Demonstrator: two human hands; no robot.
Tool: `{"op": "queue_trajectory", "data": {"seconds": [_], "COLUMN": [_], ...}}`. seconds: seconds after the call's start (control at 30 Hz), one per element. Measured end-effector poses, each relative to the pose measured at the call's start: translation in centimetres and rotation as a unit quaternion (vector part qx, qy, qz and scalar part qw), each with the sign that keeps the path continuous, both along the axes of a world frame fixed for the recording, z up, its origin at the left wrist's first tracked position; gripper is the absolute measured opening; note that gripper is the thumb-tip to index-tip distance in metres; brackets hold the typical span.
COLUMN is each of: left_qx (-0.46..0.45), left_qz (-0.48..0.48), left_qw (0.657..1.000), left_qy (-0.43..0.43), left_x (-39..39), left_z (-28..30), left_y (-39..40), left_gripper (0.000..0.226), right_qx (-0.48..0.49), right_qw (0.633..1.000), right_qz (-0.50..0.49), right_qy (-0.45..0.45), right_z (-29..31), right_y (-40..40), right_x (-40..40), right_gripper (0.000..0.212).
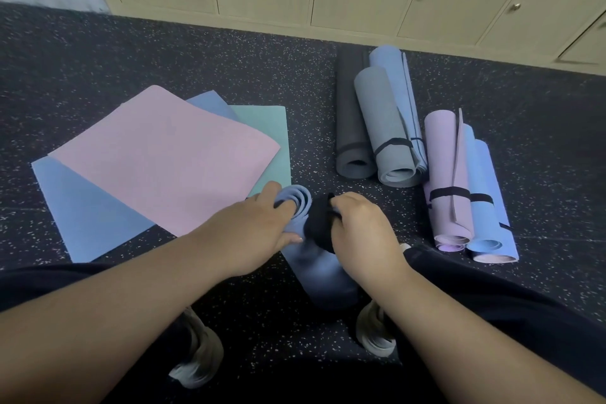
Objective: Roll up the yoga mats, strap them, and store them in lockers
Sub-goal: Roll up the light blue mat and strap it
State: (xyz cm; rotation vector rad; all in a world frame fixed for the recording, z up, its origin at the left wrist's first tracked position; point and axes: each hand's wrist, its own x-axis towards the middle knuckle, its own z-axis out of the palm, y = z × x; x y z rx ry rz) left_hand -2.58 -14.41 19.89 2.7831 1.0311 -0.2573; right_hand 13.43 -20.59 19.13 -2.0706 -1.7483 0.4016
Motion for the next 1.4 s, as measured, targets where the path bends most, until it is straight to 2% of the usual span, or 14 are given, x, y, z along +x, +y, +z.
{"op": "queue_trajectory", "data": {"seconds": [0.1,0.2,0.23,0.3,0.5,0.73,0.9,1.03,1.1,1.17,1.27,1.4], "left_qx": [0.011,0.062,0.071,0.076,0.079,0.01,-0.108,-0.196,-0.232,-0.235,-0.212,-0.154], "left_qz": [-0.006,-0.028,-0.047,-0.064,-0.064,-0.019,0.031,0.072,0.102,0.123,0.157,0.167], "left_qw": [1.0,0.995,0.992,0.99,0.99,0.988,0.972,0.95,0.938,0.934,0.934,0.947], "left_qy": [-0.007,-0.077,-0.088,-0.096,-0.102,-0.15,-0.208,-0.231,-0.236,-0.238,-0.241,-0.227], "left_x": [0.2,-0.1,-0.3,-0.6,-0.4,-0.3,0.2,0.3,0.4,0.5,1.0,1.1], "left_z": [0.1,-0.5,-0.6,-0.5,-0.6,-0.7,0.2,1.0,1.3,1.5,1.4,1.3], "left_y": [-0.5,-0.2,0.0,0.4,0.6,0.9,1.0,0.5,0.4,0.4,0.1,0.5], "left_gripper": [0.04,0.031,0.031,0.04,0.04,0.023,0.029,0.038,0.036,0.027,0.03,0.014], "right_qx": [-0.004,-0.014,-0.011,0.001,0.0,-0.03,-0.026,-0.037,-0.044,-0.053,-0.059,-0.06], "right_qw": [1.0,1.0,1.0,0.999,0.998,0.992,0.986,0.989,0.993,0.994,0.994,0.993], "right_qz": [-0.003,-0.018,-0.021,-0.032,-0.064,-0.022,0.04,0.047,0.053,0.059,0.061,0.072], "right_qy": [0.0,0.0,-0.014,-0.04,0.023,0.124,0.161,0.131,0.099,0.076,0.069,0.07], "right_z": [-0.1,0.0,0.0,-0.1,0.5,1.0,1.3,1.5,1.7,1.8,1.8,1.9], "right_y": [0.1,0.2,0.3,0.3,0.3,0.3,0.1,0.1,0.0,-0.1,-0.2,-0.3], "right_x": [0.0,0.4,0.6,0.9,0.5,-0.1,-0.7,-0.7,-0.7,-0.7,-1.0,-1.4], "right_gripper": [0.024,0.015,0.009,0.011,0.018,0.029,0.046,0.05,0.055,0.059,0.064,0.081]}}
